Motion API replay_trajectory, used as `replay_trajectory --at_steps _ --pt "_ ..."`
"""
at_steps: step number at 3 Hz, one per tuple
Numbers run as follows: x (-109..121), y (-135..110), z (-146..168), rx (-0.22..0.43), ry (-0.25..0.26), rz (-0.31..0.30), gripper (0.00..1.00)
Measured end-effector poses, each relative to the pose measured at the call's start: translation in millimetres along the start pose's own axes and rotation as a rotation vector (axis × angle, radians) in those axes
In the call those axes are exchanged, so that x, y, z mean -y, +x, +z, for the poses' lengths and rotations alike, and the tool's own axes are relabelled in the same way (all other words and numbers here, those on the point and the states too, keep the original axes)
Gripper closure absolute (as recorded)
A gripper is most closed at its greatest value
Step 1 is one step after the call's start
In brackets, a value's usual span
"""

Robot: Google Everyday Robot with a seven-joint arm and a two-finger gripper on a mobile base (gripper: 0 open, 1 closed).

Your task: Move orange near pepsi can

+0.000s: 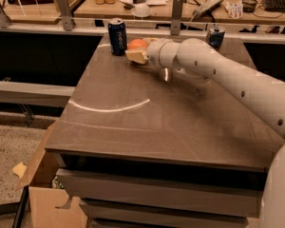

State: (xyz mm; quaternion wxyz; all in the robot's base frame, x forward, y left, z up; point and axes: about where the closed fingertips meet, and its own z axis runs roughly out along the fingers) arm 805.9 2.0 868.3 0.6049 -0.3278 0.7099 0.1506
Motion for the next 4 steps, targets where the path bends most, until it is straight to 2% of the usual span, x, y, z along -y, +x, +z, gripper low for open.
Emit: replay_trajectory --at_steps 1,2,3,4 --pt "-1 2 15 0.008 -0.001 -0.002 0.62" --pt "-5 4 24 0.012 -0.006 -0.003 0.31" --pt "-7 5 27 0.015 -0.010 -0.004 0.08" --pt "-8 5 28 0.014 -0.012 -0.005 0.00"
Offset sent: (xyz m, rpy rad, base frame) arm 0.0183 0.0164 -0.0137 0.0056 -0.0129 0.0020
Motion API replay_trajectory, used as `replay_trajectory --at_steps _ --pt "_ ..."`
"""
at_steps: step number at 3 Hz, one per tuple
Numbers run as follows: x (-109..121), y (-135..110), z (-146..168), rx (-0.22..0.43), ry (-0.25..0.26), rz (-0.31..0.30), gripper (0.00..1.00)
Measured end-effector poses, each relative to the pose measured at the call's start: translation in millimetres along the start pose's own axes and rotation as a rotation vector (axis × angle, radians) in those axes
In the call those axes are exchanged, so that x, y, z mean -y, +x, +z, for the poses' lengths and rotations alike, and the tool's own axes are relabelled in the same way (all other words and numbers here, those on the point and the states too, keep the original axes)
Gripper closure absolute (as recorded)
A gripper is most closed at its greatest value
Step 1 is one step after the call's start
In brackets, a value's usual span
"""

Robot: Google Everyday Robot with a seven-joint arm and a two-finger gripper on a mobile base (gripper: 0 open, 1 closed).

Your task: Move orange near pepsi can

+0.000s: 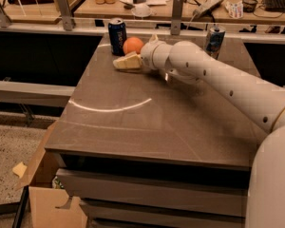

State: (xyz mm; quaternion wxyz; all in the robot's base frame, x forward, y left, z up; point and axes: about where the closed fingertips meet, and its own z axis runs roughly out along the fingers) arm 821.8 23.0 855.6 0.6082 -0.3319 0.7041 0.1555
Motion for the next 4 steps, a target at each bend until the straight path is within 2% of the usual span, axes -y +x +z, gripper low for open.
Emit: replay_trajectory --at_steps 1,2,3,4 --pt "0 0 0 -0.001 -0.001 0.000 0.00" --pt "-1 -1 -19 -0.009 -0.001 0.004 0.00" --pt "-5 -5 -50 -0.021 0.006 0.016 0.00" --pt "-22 -10 -120 -0.061 0.021 0.052 0.00"
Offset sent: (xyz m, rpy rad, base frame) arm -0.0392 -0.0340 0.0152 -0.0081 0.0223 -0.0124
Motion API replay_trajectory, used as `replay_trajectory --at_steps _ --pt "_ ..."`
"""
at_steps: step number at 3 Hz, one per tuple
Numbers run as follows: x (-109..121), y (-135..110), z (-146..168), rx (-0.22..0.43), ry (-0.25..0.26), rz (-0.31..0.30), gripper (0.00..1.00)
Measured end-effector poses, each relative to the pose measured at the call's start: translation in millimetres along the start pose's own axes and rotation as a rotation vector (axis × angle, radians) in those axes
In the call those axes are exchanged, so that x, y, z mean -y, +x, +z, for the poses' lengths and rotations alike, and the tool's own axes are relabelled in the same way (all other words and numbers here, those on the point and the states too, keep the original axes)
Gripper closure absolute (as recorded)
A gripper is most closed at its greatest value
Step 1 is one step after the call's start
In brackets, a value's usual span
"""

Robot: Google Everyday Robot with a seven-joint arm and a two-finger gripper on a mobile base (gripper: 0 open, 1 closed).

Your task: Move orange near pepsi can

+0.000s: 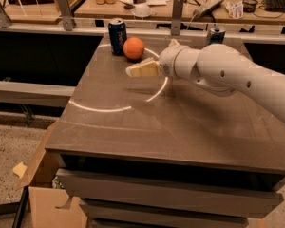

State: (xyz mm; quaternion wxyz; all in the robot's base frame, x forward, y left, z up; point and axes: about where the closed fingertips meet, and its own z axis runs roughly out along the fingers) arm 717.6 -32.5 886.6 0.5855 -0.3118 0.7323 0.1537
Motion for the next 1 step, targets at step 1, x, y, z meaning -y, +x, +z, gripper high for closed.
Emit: replay_trajectory --at_steps 1 --pt "-0.1 0.0 0.0 0.000 0.000 0.000 0.00"
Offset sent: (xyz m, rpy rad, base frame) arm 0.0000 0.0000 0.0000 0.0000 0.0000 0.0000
